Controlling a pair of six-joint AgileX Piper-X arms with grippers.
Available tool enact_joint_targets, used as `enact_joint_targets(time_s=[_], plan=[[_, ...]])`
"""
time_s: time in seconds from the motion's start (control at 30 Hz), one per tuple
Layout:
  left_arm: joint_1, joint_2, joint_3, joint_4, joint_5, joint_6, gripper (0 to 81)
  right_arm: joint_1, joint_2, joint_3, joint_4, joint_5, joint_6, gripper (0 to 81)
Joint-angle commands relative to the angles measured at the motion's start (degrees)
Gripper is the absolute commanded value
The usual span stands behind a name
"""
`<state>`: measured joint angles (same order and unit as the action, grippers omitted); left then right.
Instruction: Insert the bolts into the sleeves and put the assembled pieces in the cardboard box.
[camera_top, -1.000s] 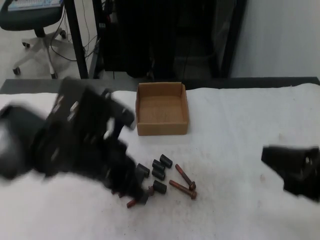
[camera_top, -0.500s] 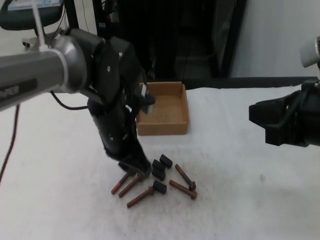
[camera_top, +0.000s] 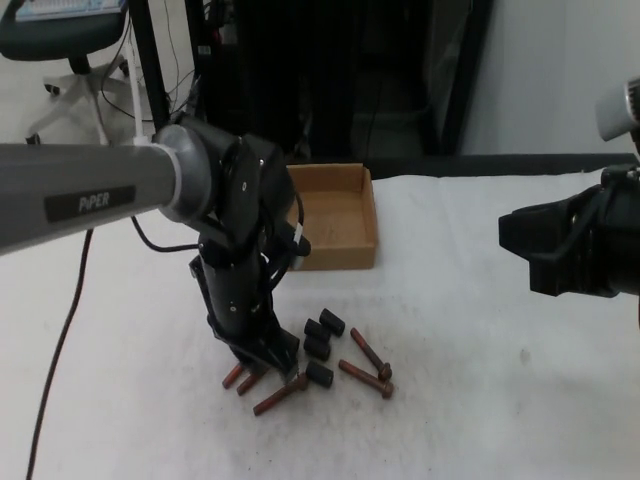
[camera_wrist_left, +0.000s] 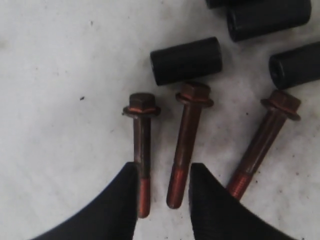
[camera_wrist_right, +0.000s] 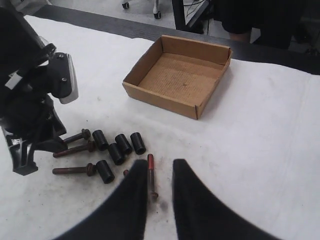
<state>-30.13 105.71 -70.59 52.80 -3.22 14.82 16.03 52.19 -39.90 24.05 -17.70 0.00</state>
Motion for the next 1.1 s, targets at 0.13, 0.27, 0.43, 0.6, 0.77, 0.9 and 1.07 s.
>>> enact_joint_targets(time_s=[0.13, 0.27, 0.43, 0.6, 0.77, 0.9, 1.07], plan=[[0.12, 0.1, -0.56, -6.59, -0.53, 0.14, 32.1, -0.18, 0.02, -0.69, 0.17, 0.23, -0.45, 17.7], [0.49, 1.17, -0.56, -6.81, -0.53, 0.14, 32.1, -0.18, 0.02, -0.69, 0.17, 0.23, -0.45, 17.7], [0.49, 2.36, -0.56, -4.8, -0.53, 0.14, 32.1, -0.18, 0.02, -0.69, 0.17, 0.23, -0.45, 17.7], [0.49, 3.3, -0.56, -6.68, -0.53, 0.14, 32.1, -0.18, 0.02, -0.69, 0.17, 0.23, -0.45, 17.7], [0.49, 4.9, -0.56, -6.44, -0.53, 0.14, 32.1, -0.18, 0.02, -0.69, 0.17, 0.23, -0.45, 17.7], [0.49, 6.19, -0.56, -6.15, -0.53, 0.14, 32.1, -0.18, 0.02, -0.69, 0.17, 0.23, -0.45, 17.7], [0.83, 7.23, -0.56, -4.81, -0.66, 0.14, 32.1, -0.18, 0.02, -0.69, 0.17, 0.23, -0.45, 17.7]])
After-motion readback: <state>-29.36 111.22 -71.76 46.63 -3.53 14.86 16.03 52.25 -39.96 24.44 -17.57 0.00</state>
